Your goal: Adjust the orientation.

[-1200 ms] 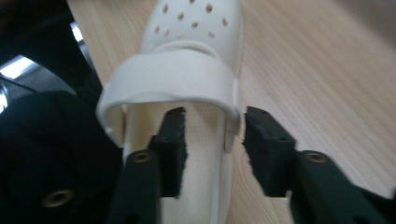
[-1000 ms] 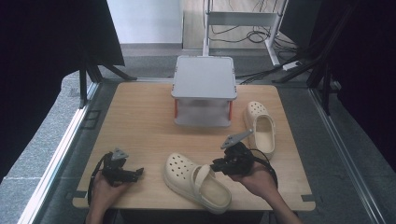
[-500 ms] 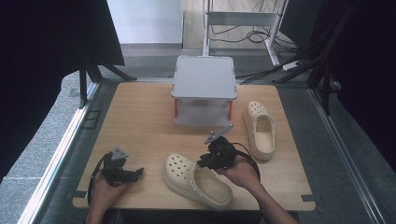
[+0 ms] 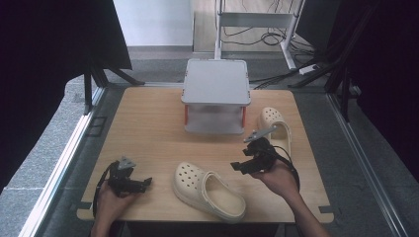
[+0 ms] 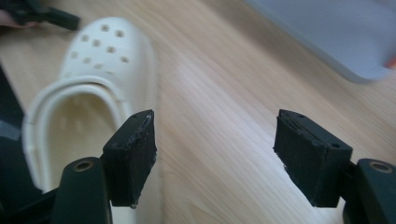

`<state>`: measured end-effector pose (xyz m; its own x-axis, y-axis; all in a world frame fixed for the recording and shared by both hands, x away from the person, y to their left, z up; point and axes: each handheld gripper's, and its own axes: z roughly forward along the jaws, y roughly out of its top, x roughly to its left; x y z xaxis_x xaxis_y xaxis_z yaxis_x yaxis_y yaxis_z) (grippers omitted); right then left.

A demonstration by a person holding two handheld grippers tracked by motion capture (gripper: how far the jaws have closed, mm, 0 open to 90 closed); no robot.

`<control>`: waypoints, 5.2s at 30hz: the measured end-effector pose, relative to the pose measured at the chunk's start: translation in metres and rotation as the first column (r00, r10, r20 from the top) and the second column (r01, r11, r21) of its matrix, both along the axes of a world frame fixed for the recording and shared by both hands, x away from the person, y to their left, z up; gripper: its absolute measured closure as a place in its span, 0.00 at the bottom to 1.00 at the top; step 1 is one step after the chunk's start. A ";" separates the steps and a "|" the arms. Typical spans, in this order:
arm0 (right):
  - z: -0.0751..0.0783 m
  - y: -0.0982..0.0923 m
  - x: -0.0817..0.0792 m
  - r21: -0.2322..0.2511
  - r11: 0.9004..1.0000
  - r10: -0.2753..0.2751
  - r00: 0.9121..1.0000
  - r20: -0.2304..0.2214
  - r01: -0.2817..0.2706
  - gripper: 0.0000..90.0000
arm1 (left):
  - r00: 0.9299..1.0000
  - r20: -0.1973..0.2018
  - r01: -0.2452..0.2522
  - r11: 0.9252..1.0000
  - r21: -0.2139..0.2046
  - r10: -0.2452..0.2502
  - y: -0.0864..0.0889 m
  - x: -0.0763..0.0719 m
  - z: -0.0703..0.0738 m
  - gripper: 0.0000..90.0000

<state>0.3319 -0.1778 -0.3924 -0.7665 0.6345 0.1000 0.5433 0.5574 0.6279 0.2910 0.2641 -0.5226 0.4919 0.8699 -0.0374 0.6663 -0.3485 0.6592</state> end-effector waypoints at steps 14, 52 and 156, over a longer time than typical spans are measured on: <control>-0.006 -0.045 0.027 -0.035 0.984 -0.176 0.984 0.024 0.177 0.22 | 1.000 0.000 -0.001 1.000 0.001 0.001 0.000 0.000 0.000 0.00; -0.054 -0.080 0.124 -0.076 0.872 -0.486 0.874 -0.009 0.484 0.82 | 1.000 0.000 -0.001 1.000 0.000 0.001 0.000 0.000 0.000 0.00; -0.036 0.056 -0.013 -0.107 0.954 0.273 0.958 -0.082 -0.281 0.20 | 1.000 -0.001 -0.003 1.000 0.002 0.003 0.000 0.000 0.000 0.00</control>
